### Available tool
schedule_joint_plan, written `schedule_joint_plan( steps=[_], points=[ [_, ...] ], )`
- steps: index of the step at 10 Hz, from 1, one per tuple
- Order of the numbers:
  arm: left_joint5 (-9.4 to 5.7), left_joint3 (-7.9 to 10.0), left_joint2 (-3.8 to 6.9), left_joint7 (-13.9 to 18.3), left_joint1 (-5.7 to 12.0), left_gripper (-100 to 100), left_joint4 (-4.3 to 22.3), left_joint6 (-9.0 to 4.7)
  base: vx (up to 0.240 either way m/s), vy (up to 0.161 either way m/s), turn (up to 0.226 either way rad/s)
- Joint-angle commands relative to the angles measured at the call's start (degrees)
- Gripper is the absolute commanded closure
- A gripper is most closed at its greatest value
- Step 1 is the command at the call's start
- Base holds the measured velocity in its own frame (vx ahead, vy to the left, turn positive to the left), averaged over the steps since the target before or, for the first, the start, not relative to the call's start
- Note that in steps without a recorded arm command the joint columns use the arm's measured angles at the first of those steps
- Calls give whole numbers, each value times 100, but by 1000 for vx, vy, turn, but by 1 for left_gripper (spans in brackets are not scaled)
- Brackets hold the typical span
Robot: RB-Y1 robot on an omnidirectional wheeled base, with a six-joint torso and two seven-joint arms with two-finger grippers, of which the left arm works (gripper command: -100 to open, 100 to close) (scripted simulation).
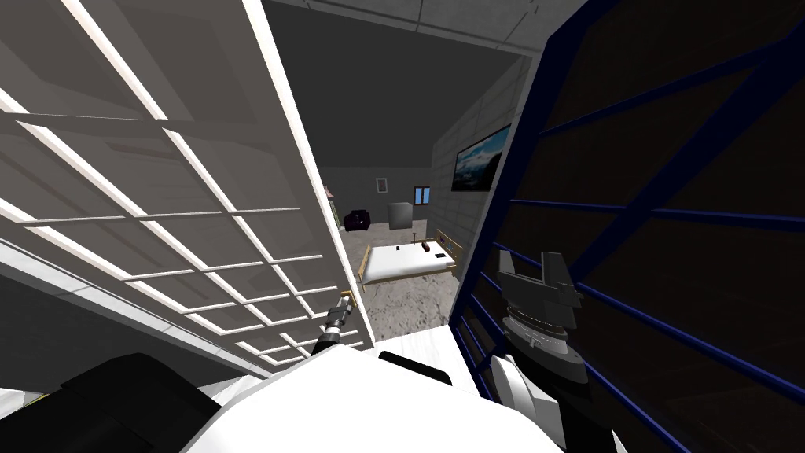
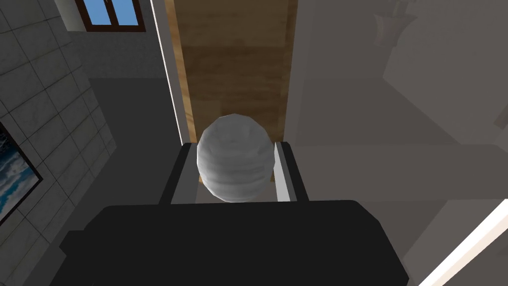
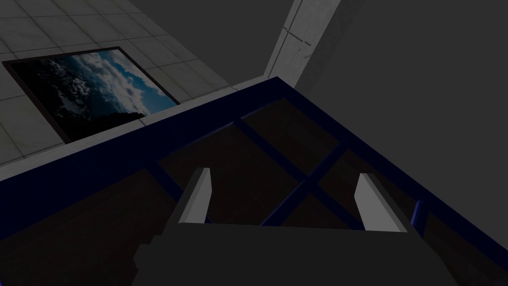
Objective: Pull the door open
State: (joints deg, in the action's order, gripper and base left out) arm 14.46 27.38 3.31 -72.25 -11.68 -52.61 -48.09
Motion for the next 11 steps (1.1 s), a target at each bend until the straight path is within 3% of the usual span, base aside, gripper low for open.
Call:
schedule_joint_plan(
  steps=[1, 11],
  points=[
    [-59, -32, 19, 230, 8, 100, 12, -2, -13, -3, -26],
    [-411, -222, 125, 1496, 59, 100, 82, -15, -27, 3, -27]
  ],
)
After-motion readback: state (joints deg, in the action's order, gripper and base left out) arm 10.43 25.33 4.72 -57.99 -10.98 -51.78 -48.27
